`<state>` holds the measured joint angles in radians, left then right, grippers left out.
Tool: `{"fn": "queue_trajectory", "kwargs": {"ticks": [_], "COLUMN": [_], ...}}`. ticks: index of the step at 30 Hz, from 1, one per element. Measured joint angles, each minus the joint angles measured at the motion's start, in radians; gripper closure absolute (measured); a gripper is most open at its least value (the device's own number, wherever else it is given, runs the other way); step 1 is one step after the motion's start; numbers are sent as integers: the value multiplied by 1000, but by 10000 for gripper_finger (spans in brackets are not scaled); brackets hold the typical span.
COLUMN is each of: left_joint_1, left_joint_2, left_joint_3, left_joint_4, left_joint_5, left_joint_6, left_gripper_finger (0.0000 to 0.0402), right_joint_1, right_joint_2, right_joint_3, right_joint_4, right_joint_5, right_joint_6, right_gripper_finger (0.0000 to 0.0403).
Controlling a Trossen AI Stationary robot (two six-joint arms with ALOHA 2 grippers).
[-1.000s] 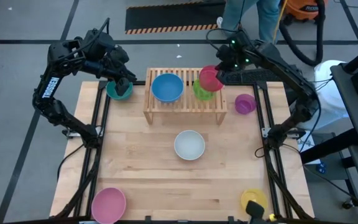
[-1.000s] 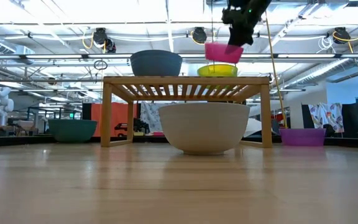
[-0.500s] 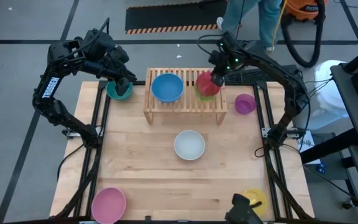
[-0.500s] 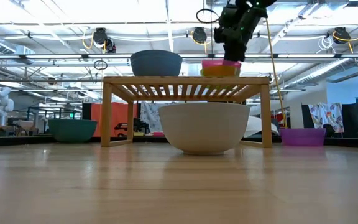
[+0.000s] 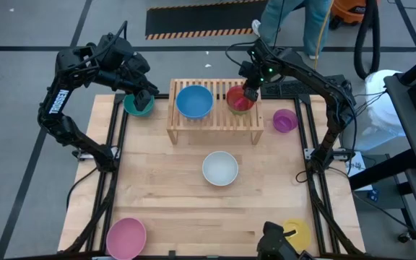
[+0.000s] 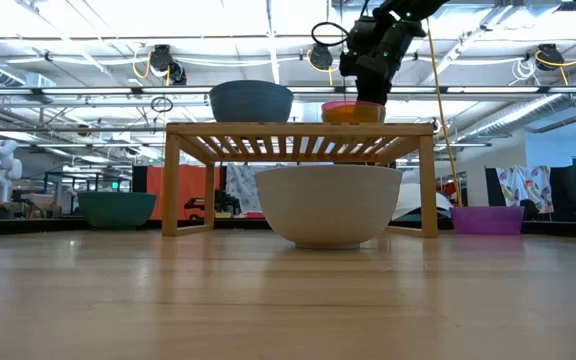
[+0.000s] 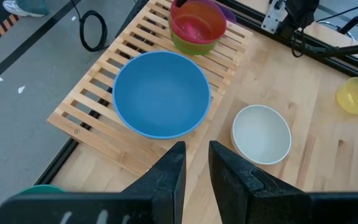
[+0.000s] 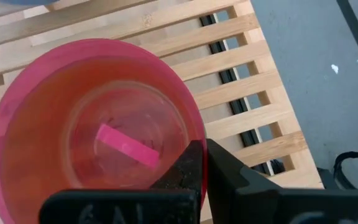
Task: Place and stack bowls onto a shelf
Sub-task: Stack the red bowl on top of the green bowl on the shelf, then stack the yellow bowl on top of the red bowl on the shelf
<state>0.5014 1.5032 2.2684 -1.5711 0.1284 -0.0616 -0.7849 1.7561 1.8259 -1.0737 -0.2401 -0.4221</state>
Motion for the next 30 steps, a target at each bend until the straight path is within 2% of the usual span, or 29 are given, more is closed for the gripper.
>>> {"fn": "queue_trajectory", "kwargs": {"ticks": [4, 13, 23, 25, 30], "left_joint_1": [0, 0, 0, 0, 0], "left_joint_2": [0, 0, 0, 0, 0], "left_joint_3": [0, 0, 0, 0, 0], "left_joint_4": [0, 0, 0, 0, 0], "left_joint_5": [0, 0, 0, 0, 0], "left_joint_6": [0, 1, 1, 1, 7], "left_gripper_finger": [327, 327, 327, 327, 327], "right_joint_1": [7, 52, 75, 75, 92], "right_joint_2": [0, -12, -128, -172, -299], "right_joint_3": [0, -3, -3, -3, -3], "right_joint_4": [0, 0, 113, 120, 94], "right_joint_5": [2, 4, 12, 42, 206], "right_joint_6": [-10, -56, -98, -102, -138], "right_gripper_finger": [389, 331, 297, 296, 296]}}
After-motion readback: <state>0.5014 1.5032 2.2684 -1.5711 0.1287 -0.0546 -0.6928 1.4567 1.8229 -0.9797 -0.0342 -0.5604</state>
